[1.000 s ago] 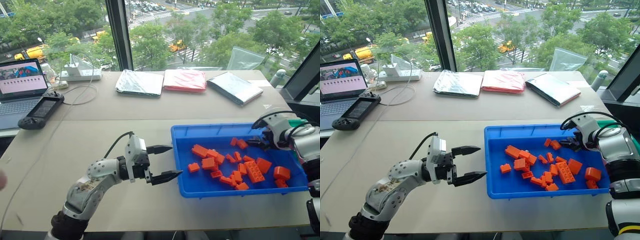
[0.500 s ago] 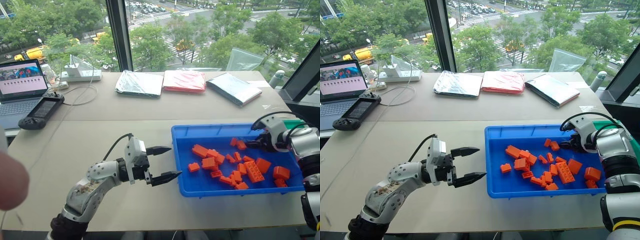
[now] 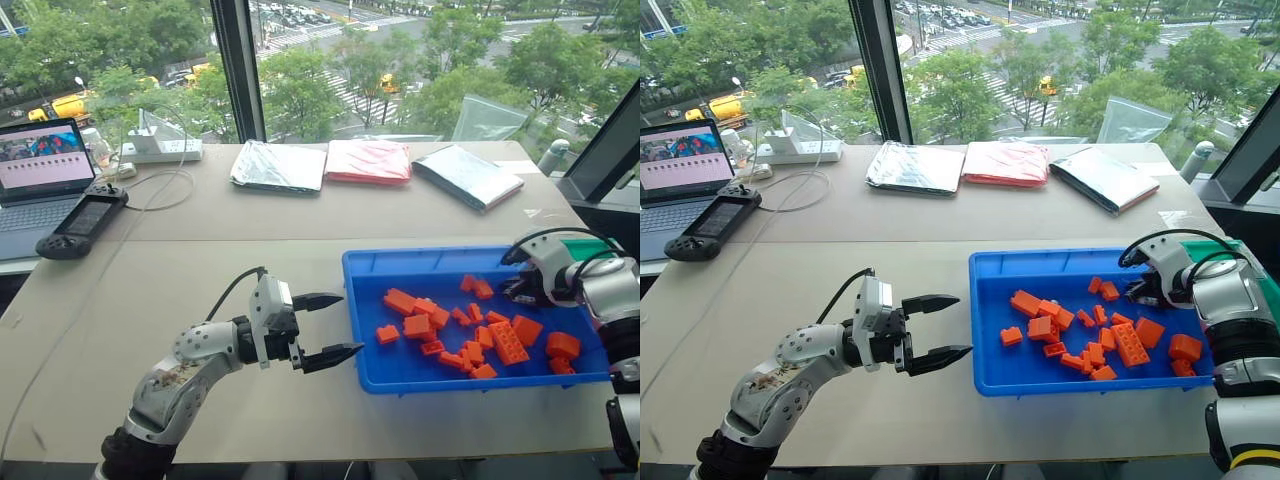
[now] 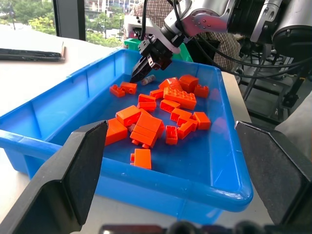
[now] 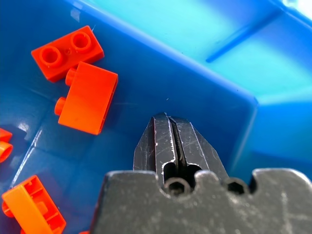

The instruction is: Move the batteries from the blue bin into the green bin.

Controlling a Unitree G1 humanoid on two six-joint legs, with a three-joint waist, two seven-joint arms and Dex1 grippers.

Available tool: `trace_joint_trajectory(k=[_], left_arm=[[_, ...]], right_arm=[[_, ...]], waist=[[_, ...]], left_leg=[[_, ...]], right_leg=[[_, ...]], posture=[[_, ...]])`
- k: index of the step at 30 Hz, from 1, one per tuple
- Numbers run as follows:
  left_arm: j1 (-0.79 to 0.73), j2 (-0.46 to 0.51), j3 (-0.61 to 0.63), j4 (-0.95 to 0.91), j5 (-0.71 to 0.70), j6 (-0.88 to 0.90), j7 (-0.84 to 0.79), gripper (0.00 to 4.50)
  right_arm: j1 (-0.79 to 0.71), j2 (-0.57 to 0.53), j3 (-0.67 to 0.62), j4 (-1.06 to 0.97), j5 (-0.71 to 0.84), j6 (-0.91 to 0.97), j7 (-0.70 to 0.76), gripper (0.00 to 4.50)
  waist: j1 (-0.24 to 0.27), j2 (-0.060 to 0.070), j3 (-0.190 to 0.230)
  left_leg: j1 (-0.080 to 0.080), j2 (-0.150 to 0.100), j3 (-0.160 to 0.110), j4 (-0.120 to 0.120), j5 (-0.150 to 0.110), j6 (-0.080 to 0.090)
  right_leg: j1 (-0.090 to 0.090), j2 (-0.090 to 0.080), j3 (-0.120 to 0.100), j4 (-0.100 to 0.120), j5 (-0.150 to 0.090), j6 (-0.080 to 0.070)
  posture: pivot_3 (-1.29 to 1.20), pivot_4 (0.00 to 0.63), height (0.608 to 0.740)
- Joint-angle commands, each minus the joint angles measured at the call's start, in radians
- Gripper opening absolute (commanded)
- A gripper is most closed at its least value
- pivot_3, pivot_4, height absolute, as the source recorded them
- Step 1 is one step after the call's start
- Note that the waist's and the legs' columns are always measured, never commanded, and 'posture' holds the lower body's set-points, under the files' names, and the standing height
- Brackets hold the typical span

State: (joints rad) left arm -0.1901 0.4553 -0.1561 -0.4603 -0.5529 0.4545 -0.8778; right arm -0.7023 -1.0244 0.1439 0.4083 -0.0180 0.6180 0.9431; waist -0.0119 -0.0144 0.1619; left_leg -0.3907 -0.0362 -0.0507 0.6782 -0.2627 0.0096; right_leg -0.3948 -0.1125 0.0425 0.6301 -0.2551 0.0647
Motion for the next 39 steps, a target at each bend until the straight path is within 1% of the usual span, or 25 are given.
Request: trace_joint_trajectory(k=[1,2,5,6,9,12,18,23,29,34,36,37,39], left_arm=[[-0.009,-0.006,0.001,-0.018,-0.006,-0.031,-0.011,4.50],[-0.010,-0.007,0.001,-0.017,-0.006,-0.031,-0.011,4.50],[-0.011,-0.010,-0.001,-0.016,-0.005,-0.032,-0.011,4.50],[-0.011,-0.011,-0.002,-0.017,-0.005,-0.032,-0.010,4.50],[-0.012,-0.014,-0.002,-0.022,-0.005,-0.029,-0.006,4.50],[-0.012,-0.016,-0.001,-0.028,-0.006,-0.025,0.000,4.50],[-0.010,-0.018,0.002,-0.035,-0.006,-0.020,0.010,4.50],[-0.009,-0.018,0.002,-0.036,-0.007,-0.020,0.013,4.50],[-0.011,-0.019,0.001,-0.030,-0.005,-0.022,0.014,4.50],[-0.007,-0.018,0.001,-0.028,0.000,-0.028,0.011,4.50],[-0.002,-0.017,0.001,-0.028,0.000,-0.031,0.010,4.50],[0.000,-0.017,0.002,-0.029,0.001,-0.032,0.010,4.50],[0.004,-0.017,0.002,-0.030,0.002,-0.035,0.009,4.50]], right_arm=[[0.013,-0.069,-0.023,-0.091,-0.002,-0.032,0.072,0.59],[0.024,-0.089,-0.013,-0.105,-0.004,-0.051,0.100,0.80],[0.055,-0.140,0.023,-0.114,-0.034,-0.126,0.168,1.72],[0.065,-0.156,0.036,-0.106,-0.041,-0.154,0.202,2.14],[0.080,-0.180,0.067,-0.062,-0.061,-0.217,0.265,2.14],[0.062,-0.167,0.079,0.007,-0.088,-0.276,0.273,2.14],[0.006,-0.129,0.141,0.131,-0.191,-0.408,0.264,2.14],[-0.042,-0.078,0.171,0.200,-0.246,-0.455,0.265,2.14],[-0.096,-0.005,0.217,0.314,-0.325,-0.500,0.227,2.14],[-0.126,0.024,0.235,0.401,-0.370,-0.511,0.236,2.14],[-0.131,0.031,0.234,0.416,-0.372,-0.514,0.253,1.63],[-0.130,0.033,0.235,0.421,-0.374,-0.518,0.262,1.48],[-0.128,0.034,0.235,0.425,-0.377,-0.524,0.270,0.80]], waist=[[0.000,0.000,0.000],[0.001,0.000,0.000],[0.001,0.000,0.000],[0.000,0.000,0.000],[-0.001,0.000,0.000],[-0.001,0.000,0.000],[-0.003,0.001,0.000],[-0.003,0.001,0.000],[-0.002,0.001,0.000],[-0.001,-0.001,0.000],[-0.001,-0.001,0.000],[-0.001,-0.001,0.000],[-0.001,-0.002,0.000]], left_leg=[[0.000,0.000,0.000,0.000,0.000,0.000],[0.000,0.000,0.000,0.000,0.000,0.000],[0.000,0.000,0.000,0.000,0.000,0.000],[0.000,0.000,0.000,0.000,0.000,0.000],[0.000,0.000,0.001,0.000,0.000,0.000],[0.000,0.000,0.001,0.000,0.000,0.000],[0.001,0.000,0.001,0.000,0.000,0.000],[0.000,0.000,0.001,0.000,0.000,0.000],[0.001,0.000,0.001,0.000,0.000,-0.001],[0.003,0.000,0.000,0.000,0.000,-0.001],[0.004,0.000,0.000,0.000,0.000,-0.001],[0.004,0.000,0.000,0.001,0.000,-0.001],[0.004,0.000,0.000,0.000,0.000,-0.001]], right_leg=[[0.000,0.000,0.000,0.000,0.000,0.000],[0.000,0.000,0.000,0.000,0.000,0.000],[0.000,0.000,0.000,0.000,0.000,0.000],[0.000,0.000,0.000,0.000,0.000,0.000],[0.000,0.000,0.000,0.000,0.000,0.000],[0.000,0.000,0.000,0.000,0.000,0.000],[0.000,0.000,0.001,0.000,0.000,0.000],[0.000,0.000,0.001,0.000,0.000,0.000],[0.000,0.000,0.001,0.000,0.000,0.000],[0.004,0.000,0.000,-0.001,0.000,0.000],[0.005,0.000,0.000,-0.001,0.000,0.000],[0.005,0.000,-0.001,-0.001,0.000,0.000],[0.006,0.000,-0.001,-0.001,0.000,0.000]], posture=[[0.00,0.150,0.740],[0.00,0.150,0.740],[0.00,0.150,0.740],[0.00,0.150,0.740],[0.00,0.150,0.740],[0.00,0.150,0.740],[0.00,0.150,0.740],[0.00,0.150,0.740],[0.00,0.150,0.740],[0.00,0.150,0.740],[0.00,0.150,0.740],[0.00,0.150,0.740],[0.00,0.150,0.740]])
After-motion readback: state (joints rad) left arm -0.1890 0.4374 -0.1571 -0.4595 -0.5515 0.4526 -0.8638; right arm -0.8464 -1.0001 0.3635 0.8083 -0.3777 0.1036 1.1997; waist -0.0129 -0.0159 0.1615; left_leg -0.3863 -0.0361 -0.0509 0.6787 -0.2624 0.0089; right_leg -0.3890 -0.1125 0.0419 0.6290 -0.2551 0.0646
